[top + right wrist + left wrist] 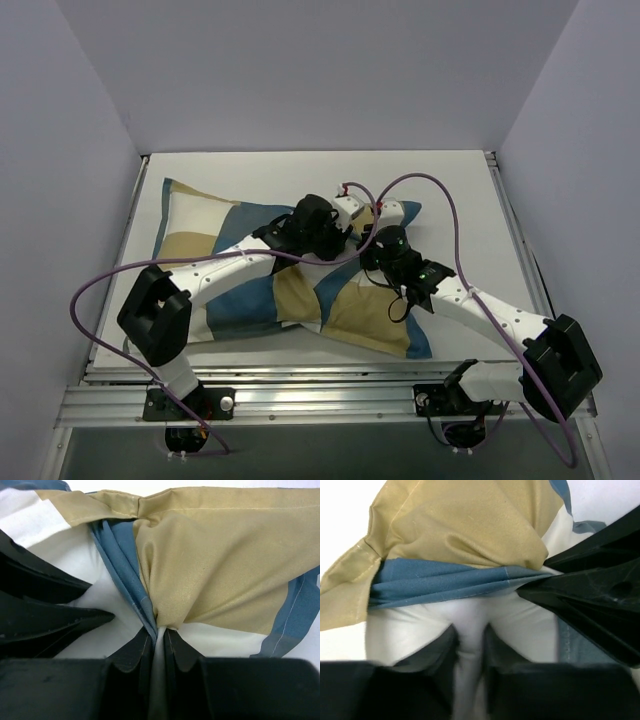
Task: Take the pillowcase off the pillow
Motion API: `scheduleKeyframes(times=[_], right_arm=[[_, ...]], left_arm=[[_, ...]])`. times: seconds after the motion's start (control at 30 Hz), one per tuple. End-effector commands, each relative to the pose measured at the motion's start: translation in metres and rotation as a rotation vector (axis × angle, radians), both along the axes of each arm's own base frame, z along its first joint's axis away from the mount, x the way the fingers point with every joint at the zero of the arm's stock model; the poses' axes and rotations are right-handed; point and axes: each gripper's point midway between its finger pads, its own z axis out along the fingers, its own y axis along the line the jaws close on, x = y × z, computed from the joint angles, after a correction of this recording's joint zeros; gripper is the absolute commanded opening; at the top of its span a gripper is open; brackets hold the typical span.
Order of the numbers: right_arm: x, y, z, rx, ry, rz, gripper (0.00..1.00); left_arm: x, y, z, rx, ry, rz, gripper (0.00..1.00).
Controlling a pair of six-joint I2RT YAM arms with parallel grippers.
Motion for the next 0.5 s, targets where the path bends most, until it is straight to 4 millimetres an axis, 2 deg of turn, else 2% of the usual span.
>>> scheduleKeyframes(times=[0.0, 0.03, 0.17, 0.2, 0.23, 0.27, 0.33, 0.37, 0.43, 0.47], right_arm=[[0.0, 0.011, 0.015, 0.017, -0.012, 0.046, 0.08], [0.001, 0.009, 0.015, 0.013, -0.013, 0.03, 0.09], [0.011, -0.01, 0.022, -0.027, -0.038, -0.079, 0.12], [0.013, -0.014, 0.026, -0.027, -0.046, -0.102, 0.14], [0.016, -0.019, 0.031, -0.032, -0.053, -0.127, 0.14], [0.02, -0.025, 0.034, -0.037, -0.057, -0.161, 0.15], [0.026, -0.041, 0.039, -0.054, -0.062, -0.245, 0.15], [0.03, -0.047, 0.039, -0.061, -0.059, -0.275, 0.14], [0.037, -0.064, 0.042, -0.05, -0.048, -0.346, 0.09], [0.04, -0.072, 0.041, -0.04, -0.039, -0.376, 0.04]], left_arm=[[-0.01, 0.005, -0.039, 0.042, 0.059, -0.018, 0.24], [-0.011, 0.004, -0.037, 0.011, 0.072, 0.003, 0.03], [-0.019, 0.013, -0.026, -0.011, 0.06, 0.012, 0.02], [-0.023, 0.014, -0.013, -0.035, 0.043, 0.004, 0.02], [-0.028, 0.017, -0.012, -0.036, 0.047, -0.004, 0.02], [-0.032, 0.02, 0.0, -0.056, 0.031, -0.007, 0.02], [-0.04, 0.027, 0.004, -0.053, 0.035, -0.016, 0.02], [-0.044, 0.03, 0.013, -0.064, 0.026, -0.023, 0.02], [-0.054, 0.037, 0.012, -0.055, 0.04, -0.033, 0.02], [-0.059, 0.039, 0.02, -0.074, 0.034, -0.045, 0.02]])
